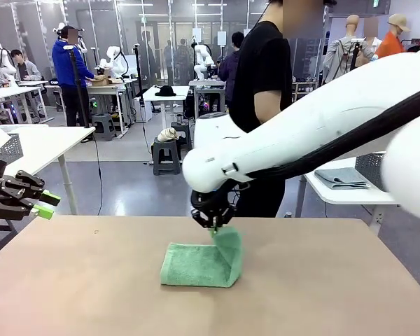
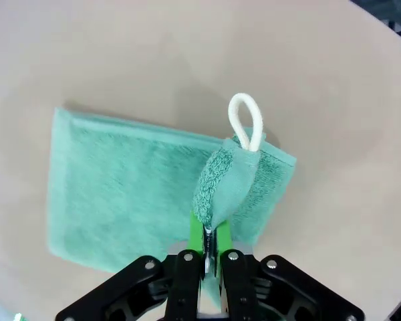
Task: Fold the towels and place them in the basket.
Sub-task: When a person lays out a Towel with hook on the table, fold it in half twice.
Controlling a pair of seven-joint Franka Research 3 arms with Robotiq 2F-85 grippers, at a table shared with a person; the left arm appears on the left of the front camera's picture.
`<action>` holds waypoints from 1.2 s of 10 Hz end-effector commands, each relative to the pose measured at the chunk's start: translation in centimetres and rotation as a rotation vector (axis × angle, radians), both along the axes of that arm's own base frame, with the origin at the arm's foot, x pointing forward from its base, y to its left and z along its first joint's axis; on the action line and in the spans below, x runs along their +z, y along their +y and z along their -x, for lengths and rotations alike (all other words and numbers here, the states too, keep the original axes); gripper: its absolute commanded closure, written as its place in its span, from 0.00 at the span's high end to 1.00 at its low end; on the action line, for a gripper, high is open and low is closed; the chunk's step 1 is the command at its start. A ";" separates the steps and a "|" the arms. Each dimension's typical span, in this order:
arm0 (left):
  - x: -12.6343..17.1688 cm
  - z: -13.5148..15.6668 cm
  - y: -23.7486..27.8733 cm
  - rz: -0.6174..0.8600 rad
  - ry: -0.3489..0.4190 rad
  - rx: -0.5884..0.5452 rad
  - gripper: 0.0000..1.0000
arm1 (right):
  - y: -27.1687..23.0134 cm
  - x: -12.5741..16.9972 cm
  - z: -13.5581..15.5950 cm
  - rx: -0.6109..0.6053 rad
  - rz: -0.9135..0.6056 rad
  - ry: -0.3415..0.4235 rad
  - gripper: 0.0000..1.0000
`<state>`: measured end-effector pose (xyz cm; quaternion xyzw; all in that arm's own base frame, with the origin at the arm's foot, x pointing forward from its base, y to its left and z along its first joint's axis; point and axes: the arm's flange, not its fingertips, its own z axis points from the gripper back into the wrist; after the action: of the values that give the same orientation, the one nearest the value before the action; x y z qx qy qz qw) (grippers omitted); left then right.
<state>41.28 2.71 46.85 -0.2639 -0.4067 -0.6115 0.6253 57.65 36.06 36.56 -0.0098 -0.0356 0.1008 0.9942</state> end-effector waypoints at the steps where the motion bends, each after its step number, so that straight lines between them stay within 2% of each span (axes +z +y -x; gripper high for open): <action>1: 0.3 0.1 0.0 0.016 -0.006 -0.006 0.47 | 2.5 -0.5 -2.4 -0.095 -0.015 -0.040 0.00; 4: 0.3 0.1 0.0 0.016 -0.006 -0.006 0.47 | 5.0 -1.5 -2.6 -0.080 -0.053 -0.064 0.00; 9: 0.3 0.1 0.0 0.016 -0.006 -0.006 0.47 | 8.3 -1.6 2.6 0.140 -0.015 -0.014 0.00; 12: 0.3 0.1 0.0 0.016 -0.006 -0.006 0.47 | 9.0 -1.3 4.1 0.208 -0.052 -0.009 0.00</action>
<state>41.27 2.74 46.85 -0.2637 -0.4067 -0.6114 0.6255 54.32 46.35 35.26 0.0073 -0.0416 0.1901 0.9809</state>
